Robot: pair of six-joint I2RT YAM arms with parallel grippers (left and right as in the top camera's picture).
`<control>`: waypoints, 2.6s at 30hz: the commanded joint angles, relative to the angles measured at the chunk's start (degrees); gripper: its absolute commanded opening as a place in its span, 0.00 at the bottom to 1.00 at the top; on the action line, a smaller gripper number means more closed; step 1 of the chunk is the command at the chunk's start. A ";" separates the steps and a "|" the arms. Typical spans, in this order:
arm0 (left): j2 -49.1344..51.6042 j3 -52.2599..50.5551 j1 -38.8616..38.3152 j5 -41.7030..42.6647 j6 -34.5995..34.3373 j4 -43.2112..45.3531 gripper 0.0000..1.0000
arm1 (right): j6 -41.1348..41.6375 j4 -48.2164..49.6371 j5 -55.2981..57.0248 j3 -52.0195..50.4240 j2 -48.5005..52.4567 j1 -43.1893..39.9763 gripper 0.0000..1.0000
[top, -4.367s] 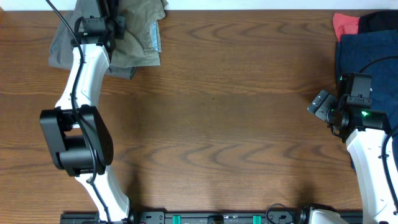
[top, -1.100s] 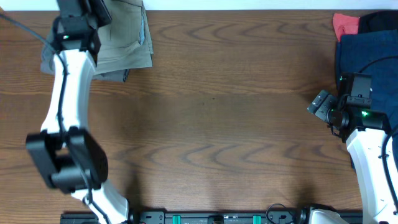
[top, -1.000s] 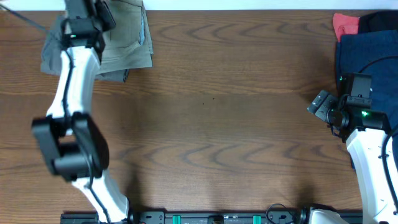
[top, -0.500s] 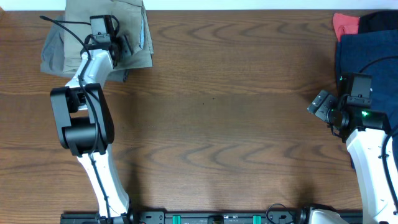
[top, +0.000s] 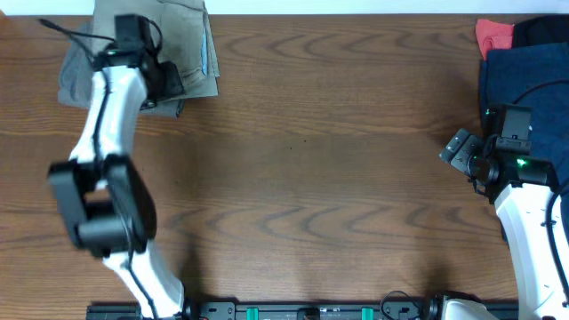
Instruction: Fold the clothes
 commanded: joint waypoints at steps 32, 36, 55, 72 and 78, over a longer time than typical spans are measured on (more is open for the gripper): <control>-30.93 0.42 -11.21 18.12 -0.96 -52.74 0.98 | -0.66 0.13 0.96 0.02 -0.09 0.55 0.99; -30.93 -0.59 -12.07 18.12 -0.94 -52.46 0.98 | -0.66 0.13 0.96 0.02 -0.09 0.55 0.99; -78.82 -48.09 -13.33 17.68 16.46 -2.36 0.98 | -0.66 0.13 0.98 0.02 -0.09 0.52 0.99; -109.94 -78.51 -4.15 17.70 18.62 24.87 0.98 | -0.68 0.13 0.96 0.02 -0.09 0.55 0.99; -112.04 -86.42 -3.06 17.70 18.58 33.16 0.98 | -0.66 0.13 0.96 0.02 -0.09 0.55 0.99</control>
